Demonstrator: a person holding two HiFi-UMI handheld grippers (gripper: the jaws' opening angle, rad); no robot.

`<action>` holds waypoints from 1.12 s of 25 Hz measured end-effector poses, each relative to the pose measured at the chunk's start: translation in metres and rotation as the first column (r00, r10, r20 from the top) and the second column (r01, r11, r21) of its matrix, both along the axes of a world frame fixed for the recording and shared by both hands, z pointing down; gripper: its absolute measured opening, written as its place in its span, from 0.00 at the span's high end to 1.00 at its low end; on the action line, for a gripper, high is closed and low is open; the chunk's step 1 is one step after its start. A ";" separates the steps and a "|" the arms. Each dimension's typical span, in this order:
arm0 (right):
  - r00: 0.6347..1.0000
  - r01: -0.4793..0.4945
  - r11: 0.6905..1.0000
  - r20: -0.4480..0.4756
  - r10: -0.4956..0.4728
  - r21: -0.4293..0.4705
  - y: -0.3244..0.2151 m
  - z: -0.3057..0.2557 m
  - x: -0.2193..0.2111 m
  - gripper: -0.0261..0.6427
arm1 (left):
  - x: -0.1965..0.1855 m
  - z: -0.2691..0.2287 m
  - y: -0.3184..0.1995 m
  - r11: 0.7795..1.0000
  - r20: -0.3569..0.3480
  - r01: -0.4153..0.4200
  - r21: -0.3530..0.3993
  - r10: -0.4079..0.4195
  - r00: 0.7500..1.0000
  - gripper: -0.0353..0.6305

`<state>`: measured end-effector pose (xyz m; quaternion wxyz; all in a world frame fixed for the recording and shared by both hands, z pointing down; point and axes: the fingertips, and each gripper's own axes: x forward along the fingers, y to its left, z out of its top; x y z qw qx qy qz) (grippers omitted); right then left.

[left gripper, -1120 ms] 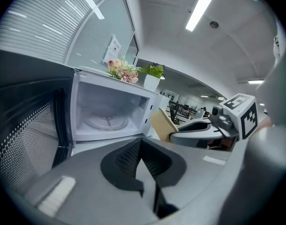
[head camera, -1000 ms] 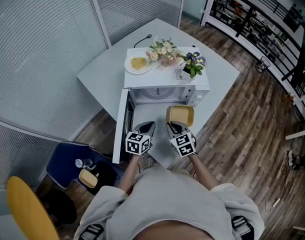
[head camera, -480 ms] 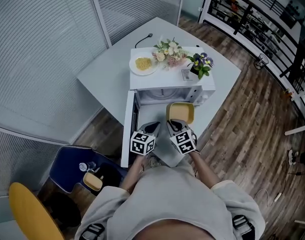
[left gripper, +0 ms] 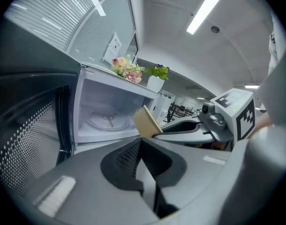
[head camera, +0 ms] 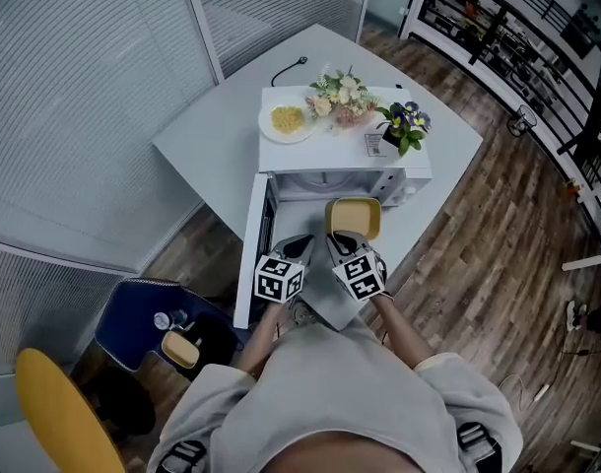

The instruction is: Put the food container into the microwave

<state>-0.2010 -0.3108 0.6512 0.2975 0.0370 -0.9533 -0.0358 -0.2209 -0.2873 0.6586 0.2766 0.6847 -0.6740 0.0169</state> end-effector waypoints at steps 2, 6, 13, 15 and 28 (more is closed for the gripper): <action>1.000 0.021 1.000 -0.001 -0.021 0.003 -0.002 0.001 -0.004 0.92 | -0.004 0.001 -0.001 1.000 0.001 0.020 -0.005 -0.020 1.000 0.93; 0.998 0.057 0.998 0.005 -0.057 -0.003 -0.008 -0.001 -0.012 0.92 | -0.011 0.003 -0.001 0.998 0.006 0.061 -0.018 -0.061 0.998 0.93; 0.991 0.133 0.991 0.010 -0.133 0.016 -0.020 -0.002 -0.029 0.92 | -0.026 0.004 0.001 0.990 0.012 0.141 -0.031 -0.141 0.990 0.93; 0.990 0.139 0.990 0.014 -0.140 0.007 -0.022 -0.002 -0.036 0.92 | -0.030 0.005 0.003 0.987 0.018 0.157 -0.037 -0.156 0.988 0.93; 0.984 0.174 0.984 0.031 -0.175 0.037 -0.047 -0.013 -0.080 0.92 | -0.039 0.003 0.000 0.977 0.021 0.207 -0.041 -0.207 0.978 0.93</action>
